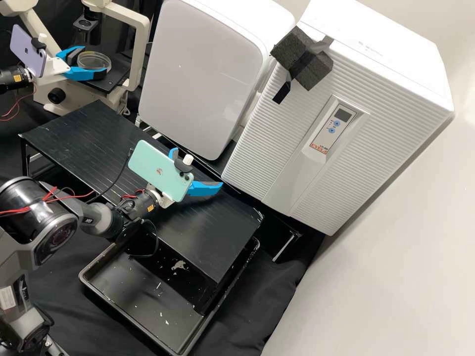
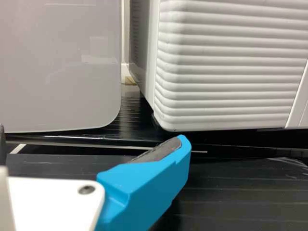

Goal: Place the petri dish on the bench

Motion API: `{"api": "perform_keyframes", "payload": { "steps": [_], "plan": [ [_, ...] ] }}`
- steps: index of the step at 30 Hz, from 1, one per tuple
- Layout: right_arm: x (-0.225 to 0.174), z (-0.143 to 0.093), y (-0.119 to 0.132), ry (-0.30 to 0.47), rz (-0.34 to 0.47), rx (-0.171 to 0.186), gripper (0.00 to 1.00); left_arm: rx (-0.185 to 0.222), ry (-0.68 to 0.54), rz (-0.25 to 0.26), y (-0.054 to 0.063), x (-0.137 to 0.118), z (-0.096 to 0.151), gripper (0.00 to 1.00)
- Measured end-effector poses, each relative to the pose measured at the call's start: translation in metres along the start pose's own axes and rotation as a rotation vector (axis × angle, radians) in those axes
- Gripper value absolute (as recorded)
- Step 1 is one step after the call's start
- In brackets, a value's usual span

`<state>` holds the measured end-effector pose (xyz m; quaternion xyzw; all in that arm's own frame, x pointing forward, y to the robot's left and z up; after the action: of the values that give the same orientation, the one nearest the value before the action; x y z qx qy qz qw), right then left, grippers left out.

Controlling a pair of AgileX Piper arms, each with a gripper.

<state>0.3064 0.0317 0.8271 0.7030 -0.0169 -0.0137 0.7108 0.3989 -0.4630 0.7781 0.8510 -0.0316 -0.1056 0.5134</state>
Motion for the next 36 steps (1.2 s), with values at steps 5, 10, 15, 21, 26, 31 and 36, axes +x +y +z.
{"api": "perform_keyframes", "payload": {
  "steps": [5, 10, 15, 21, 26, 31, 36],
  "plan": [
    [0.0, 0.0, 0.0, 0.0, 0.0, 0.0, 1.0, -0.008, -0.014, -0.023, 0.003, -0.017, 0.003, 0.0],
    [0.0, 0.0, 0.0, 0.0, 0.0, 0.0, 1.0, -0.032, -0.013, -0.036, 0.01, -0.034, 0.004, 0.0],
    [0.0, 0.0, 0.0, 0.0, 0.0, 0.0, 1.0, -0.047, -0.006, -0.046, 0.014, -0.042, 0.005, 0.0],
    [0.0, 0.0, 0.0, 0.0, 0.0, 0.0, 1.0, -0.055, 0.002, -0.045, 0.015, -0.044, 0.002, 0.0],
    [0.0, 0.0, 0.0, 0.0, 0.0, 0.0, 1.0, -0.054, 0.032, -0.041, 0.022, -0.052, -0.004, 0.0],
    [0.0, 0.0, 0.0, 0.0, 0.0, 0.0, 1.0, -0.051, 0.091, -0.038, 0.032, -0.061, -0.017, 0.0],
    [0.0, 0.0, 0.0, 0.0, 0.0, 0.0, 1.0, -0.064, 0.116, -0.026, 0.036, -0.063, -0.02, 0.0]
  ]
}}
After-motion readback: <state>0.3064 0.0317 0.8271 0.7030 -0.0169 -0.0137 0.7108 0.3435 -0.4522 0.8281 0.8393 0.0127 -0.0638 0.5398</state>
